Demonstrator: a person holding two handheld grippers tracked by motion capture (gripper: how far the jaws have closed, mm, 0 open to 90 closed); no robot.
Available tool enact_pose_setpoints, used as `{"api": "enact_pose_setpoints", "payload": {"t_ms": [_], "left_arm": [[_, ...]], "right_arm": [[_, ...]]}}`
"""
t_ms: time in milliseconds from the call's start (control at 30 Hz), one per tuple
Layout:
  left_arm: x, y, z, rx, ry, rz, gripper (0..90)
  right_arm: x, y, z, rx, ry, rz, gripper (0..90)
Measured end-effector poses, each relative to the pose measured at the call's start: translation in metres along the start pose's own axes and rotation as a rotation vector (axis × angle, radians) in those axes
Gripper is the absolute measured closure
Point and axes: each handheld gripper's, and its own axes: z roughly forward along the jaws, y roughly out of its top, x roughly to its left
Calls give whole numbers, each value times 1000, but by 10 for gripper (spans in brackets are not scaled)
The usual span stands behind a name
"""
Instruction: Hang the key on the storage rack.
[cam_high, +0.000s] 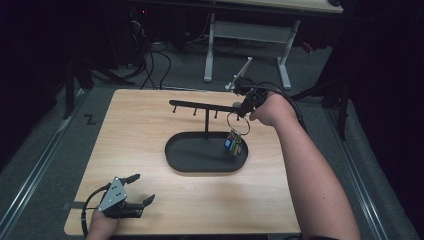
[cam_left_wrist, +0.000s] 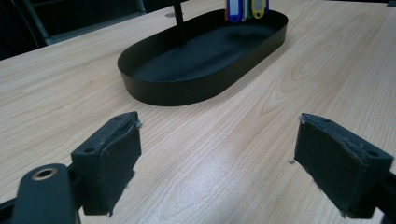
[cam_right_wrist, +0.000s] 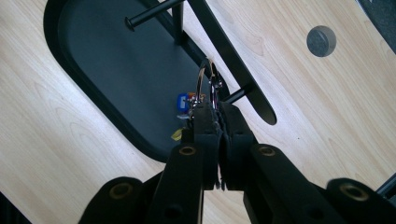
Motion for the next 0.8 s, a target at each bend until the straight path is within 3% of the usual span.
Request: {"api": "enact_pose_setpoints", "payload": {"t_ms": [300, 500, 800], "left_arm": [[0, 0, 0, 0, 0, -1, 150], [0, 0, 0, 0, 0, -1, 150], [0, 0, 0, 2, 0, -1, 150]], "right_arm": [[-4, 0, 4, 2, -19, 11, 873], [-3, -1, 3, -18, -7, 31, 870], [0, -5, -6, -64, -17, 53, 777]]}}
